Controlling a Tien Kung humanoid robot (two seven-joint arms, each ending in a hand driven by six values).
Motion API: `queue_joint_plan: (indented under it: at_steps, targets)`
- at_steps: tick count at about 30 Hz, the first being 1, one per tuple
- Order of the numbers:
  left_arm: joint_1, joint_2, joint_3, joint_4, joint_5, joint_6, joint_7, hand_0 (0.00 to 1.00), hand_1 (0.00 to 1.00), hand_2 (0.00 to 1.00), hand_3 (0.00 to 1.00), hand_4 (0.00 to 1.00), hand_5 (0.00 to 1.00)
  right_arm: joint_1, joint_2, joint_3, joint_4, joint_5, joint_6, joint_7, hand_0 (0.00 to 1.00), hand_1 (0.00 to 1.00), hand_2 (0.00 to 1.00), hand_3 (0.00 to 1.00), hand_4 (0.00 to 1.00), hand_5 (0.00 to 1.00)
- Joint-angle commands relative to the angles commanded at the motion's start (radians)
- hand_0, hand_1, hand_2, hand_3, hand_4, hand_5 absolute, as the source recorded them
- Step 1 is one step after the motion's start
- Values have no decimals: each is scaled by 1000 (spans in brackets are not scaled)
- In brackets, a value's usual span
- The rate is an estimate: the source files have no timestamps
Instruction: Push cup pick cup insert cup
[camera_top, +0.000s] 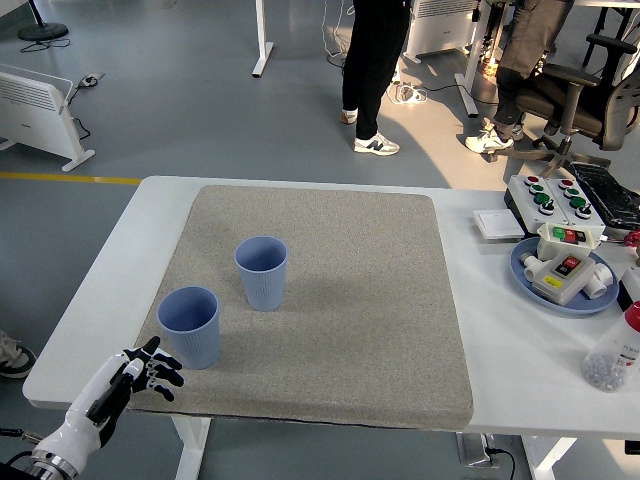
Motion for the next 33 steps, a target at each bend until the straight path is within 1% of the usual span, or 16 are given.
queue_joint_plan:
  at_steps: [1, 7, 8, 12, 17, 19, 20, 24, 26, 33]
  targets:
    - [-7, -2, 5, 3, 0, 2, 0, 491, 538, 476, 431, 633, 998, 1, 0, -1, 0, 0, 0, 0, 529, 509, 567, 569, 128, 851]
    - [-43, -9, 31, 17, 2, 8, -2, 491, 538, 476, 431, 633, 998, 6, -1, -7, 0, 5, 0, 1, 529, 509, 567, 569, 128, 851]
    - [-45, -9, 33, 17, 2, 8, -2, 567, 565, 477, 433, 628, 998, 6, -1, -7, 0, 5, 0, 1, 529, 509, 567, 568, 126, 851]
    - [-61, -6, 46, 30, 4, 6, 2, 567, 565, 477, 433, 628, 998, 9, 0, -14, 0, 11, 0, 1, 529, 509, 567, 568, 126, 851]
    - [-95, 1, 72, 56, -2, 0, 8, 579, 572, 483, 435, 628, 998, 12, 0, -19, 0, 11, 1, -2, 529, 508, 567, 567, 125, 849]
    - [-106, -1, 81, 69, -5, -2, 10, 579, 572, 483, 435, 628, 998, 11, 0, -19, 0, 7, 2, -4, 529, 508, 567, 567, 125, 849]
    - [-108, -1, 83, 72, -5, -2, 11, 603, 575, 492, 443, 623, 998, 11, 0, -19, 0, 6, 2, -4, 529, 509, 567, 566, 124, 848]
    - [-121, -3, 97, 92, -6, 1, 11, 603, 575, 492, 443, 623, 998, 11, 1, -21, 0, 9, 2, -4, 529, 509, 567, 566, 124, 848]
    - [-131, -5, 102, 101, -4, 4, 10, 619, 578, 494, 444, 630, 998, 11, 1, -20, 0, 6, 2, -5, 529, 509, 567, 566, 124, 846]
    - [-176, -13, 107, 134, 3, 24, 8, 619, 578, 495, 444, 632, 998, 13, 3, -21, 0, 5, 3, -6, 529, 509, 567, 566, 125, 845]
